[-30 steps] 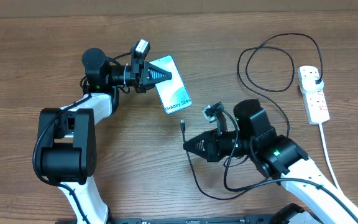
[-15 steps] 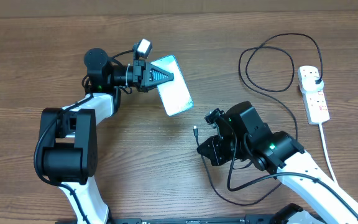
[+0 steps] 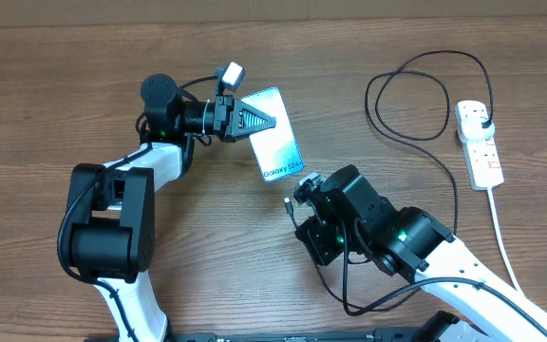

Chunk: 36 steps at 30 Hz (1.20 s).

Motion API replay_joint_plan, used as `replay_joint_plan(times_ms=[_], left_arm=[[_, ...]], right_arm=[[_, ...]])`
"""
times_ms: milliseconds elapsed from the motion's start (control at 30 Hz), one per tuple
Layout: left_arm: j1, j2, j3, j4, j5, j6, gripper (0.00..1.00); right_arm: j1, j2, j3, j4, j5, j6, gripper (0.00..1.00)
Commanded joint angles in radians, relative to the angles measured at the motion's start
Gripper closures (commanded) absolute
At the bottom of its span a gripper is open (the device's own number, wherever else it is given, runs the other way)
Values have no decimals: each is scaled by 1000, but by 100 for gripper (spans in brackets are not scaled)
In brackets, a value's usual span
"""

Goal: Plug charger to phone and switch on socket
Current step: 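Move the plug under the phone's bottom port with the right gripper, then align the plug tip with the phone's bottom port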

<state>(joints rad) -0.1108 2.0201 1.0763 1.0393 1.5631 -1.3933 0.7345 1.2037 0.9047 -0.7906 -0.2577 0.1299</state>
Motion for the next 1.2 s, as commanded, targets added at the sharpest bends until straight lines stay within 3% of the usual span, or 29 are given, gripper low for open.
replay_joint_plan(times_ms=[0, 1167], left_arm=[[-5, -4, 24, 5, 18, 41, 96], [-22, -4, 24, 5, 18, 42, 96]], right_arm=[[5, -2, 51, 3, 97, -12, 96], [5, 67, 127, -13, 115, -42, 96]])
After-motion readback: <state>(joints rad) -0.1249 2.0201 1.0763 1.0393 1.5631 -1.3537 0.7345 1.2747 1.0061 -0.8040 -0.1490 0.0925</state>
